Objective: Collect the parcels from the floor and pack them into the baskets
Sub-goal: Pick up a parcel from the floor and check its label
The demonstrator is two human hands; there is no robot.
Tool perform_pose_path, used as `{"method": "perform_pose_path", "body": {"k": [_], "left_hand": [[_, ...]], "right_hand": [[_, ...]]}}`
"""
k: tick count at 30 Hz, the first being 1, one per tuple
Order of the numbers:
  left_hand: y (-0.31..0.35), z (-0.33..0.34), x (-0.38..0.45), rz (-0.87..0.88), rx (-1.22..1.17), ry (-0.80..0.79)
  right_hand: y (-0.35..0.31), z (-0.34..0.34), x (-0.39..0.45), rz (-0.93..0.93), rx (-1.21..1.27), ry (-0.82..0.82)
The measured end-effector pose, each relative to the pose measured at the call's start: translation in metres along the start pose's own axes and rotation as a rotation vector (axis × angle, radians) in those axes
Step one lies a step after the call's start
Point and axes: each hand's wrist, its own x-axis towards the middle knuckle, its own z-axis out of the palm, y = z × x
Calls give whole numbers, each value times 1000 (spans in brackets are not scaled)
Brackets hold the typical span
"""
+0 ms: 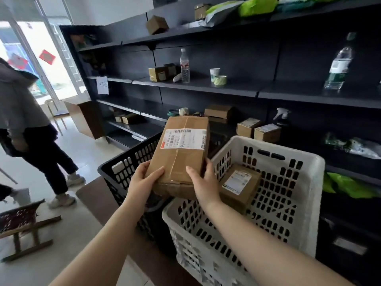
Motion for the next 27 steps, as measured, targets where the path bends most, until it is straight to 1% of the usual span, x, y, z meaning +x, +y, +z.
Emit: {"method": "perform_pose_path", "body": {"k": [6, 10, 17, 20, 24, 27], "left_hand": [[17, 2, 76, 13, 50, -126], [39, 17, 123, 29, 55, -238], [56, 51, 188, 49, -26, -404], [51, 58, 214, 39, -44, -510], [37, 68, 235, -1, -59, -644], [28, 91, 232, -8, -24, -751]], "right_hand": [[1, 6, 70, 10, 67, 46], [-10, -3, 115, -10, 33, 114], [-30, -16, 169, -62, -21, 303], [-28, -12, 181, -77, -43, 430], [-26, -7, 181, -32, -81, 594], [-27, -22, 166, 23, -159, 675]]}}
